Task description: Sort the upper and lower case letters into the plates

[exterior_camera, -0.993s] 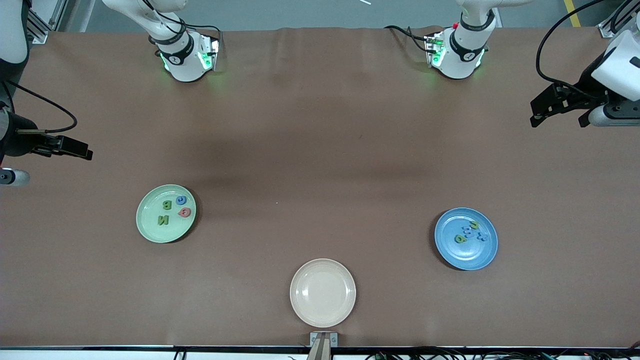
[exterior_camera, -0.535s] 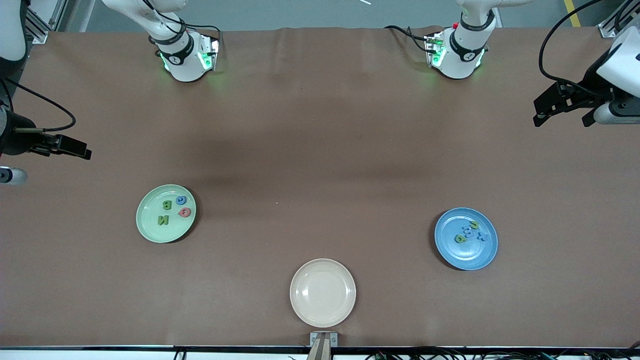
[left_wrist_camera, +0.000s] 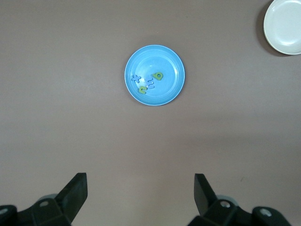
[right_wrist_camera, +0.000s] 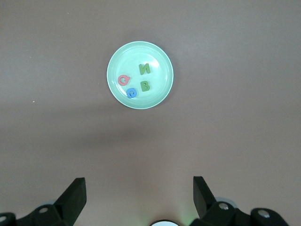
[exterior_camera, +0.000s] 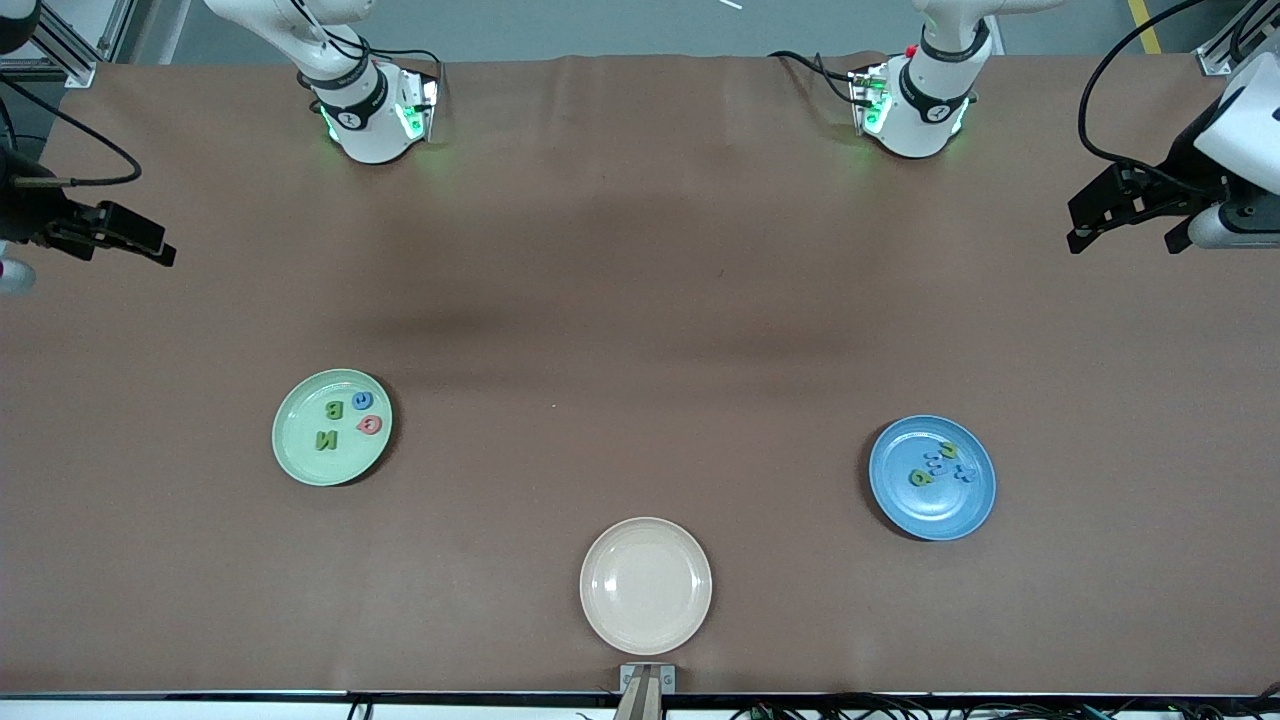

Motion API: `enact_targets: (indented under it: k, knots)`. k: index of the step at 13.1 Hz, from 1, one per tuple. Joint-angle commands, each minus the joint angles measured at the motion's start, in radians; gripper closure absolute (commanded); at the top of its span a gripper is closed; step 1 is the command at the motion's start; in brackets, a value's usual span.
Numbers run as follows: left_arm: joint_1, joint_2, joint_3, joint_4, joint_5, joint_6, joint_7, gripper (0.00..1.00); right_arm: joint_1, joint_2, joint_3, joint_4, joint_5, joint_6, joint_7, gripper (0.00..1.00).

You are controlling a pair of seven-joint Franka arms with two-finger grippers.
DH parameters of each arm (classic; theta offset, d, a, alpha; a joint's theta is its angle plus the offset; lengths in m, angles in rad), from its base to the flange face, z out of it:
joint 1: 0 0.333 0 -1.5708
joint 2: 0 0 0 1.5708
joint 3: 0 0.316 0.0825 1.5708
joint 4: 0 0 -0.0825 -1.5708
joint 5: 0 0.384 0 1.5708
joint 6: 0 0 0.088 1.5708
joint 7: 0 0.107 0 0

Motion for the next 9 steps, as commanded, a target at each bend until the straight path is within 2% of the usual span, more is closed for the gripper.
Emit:
enact_targets:
  k: [1, 9]
  knots:
    - [0.003, -0.011, 0.002, 0.002, 0.003, -0.005, 0.027, 0.0, 0.007, -0.045, -0.007, -0.057, 0.018, 0.028, 0.01, 0.0]
    - [0.003, -0.008, 0.0, 0.002, 0.006, -0.005, 0.026, 0.0, 0.005, -0.043, -0.007, -0.057, 0.006, 0.091, -0.003, 0.0]
